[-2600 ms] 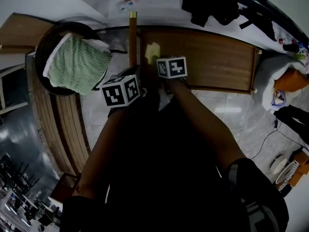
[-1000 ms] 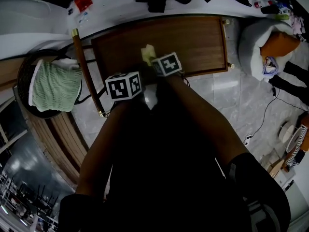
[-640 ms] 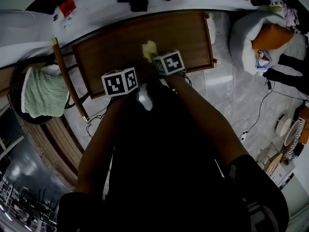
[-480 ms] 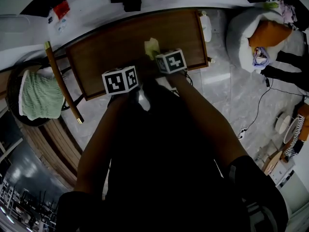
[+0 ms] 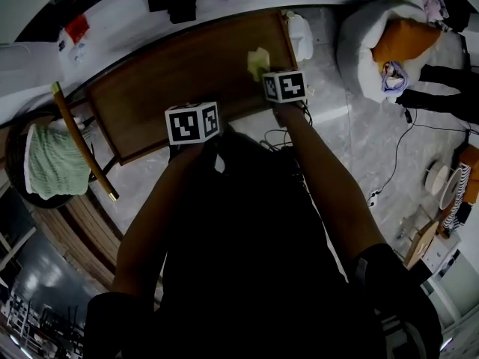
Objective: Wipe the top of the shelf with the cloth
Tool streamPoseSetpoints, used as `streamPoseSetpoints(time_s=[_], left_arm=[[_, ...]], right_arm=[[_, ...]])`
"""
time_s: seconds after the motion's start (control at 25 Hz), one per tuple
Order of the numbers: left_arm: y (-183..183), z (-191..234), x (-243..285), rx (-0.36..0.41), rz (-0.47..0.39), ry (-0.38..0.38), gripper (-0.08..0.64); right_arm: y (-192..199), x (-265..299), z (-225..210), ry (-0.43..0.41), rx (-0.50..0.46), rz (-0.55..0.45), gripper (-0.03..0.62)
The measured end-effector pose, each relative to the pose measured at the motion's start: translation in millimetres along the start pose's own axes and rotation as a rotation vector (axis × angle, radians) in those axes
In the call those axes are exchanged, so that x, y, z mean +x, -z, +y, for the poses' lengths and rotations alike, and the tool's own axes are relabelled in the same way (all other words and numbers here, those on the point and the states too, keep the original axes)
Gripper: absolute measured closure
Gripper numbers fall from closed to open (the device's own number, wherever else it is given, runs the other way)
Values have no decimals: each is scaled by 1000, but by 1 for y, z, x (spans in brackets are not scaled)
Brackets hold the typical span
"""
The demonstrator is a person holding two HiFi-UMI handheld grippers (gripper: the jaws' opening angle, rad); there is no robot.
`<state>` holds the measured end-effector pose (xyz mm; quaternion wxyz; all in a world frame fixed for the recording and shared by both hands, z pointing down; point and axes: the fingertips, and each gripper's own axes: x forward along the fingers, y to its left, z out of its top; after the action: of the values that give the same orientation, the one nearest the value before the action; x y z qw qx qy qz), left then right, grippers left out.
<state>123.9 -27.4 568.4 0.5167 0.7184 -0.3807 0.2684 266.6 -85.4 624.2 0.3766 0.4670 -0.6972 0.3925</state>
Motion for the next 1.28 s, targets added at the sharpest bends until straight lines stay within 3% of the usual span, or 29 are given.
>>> streamPoseSetpoints(time_s=[0.28,0.6,0.72,0.96,1.12,1.28], left_arm=[[0,-8,-1,9,-4,10,548],[3,10,-26,-36,-35,3,548],[5,29,-53,-66,-62,-3,548],[19,87,-133,-136,-139,-52,548],[39,129,-185,-213,-162,-57,548],[58,160,-222,-240,-169,-55,548]], right_arm=[[3,-19,-55,133,87,-3,551],[1,-30,-65,256,131,23,551],[-18,-33,-14,125,111,-58,551],[-39,-13,182,-242,14,-111,551],[-24,17,301,-398,-52,-65,551],[-9,43,390,-486,-88,-25,551]])
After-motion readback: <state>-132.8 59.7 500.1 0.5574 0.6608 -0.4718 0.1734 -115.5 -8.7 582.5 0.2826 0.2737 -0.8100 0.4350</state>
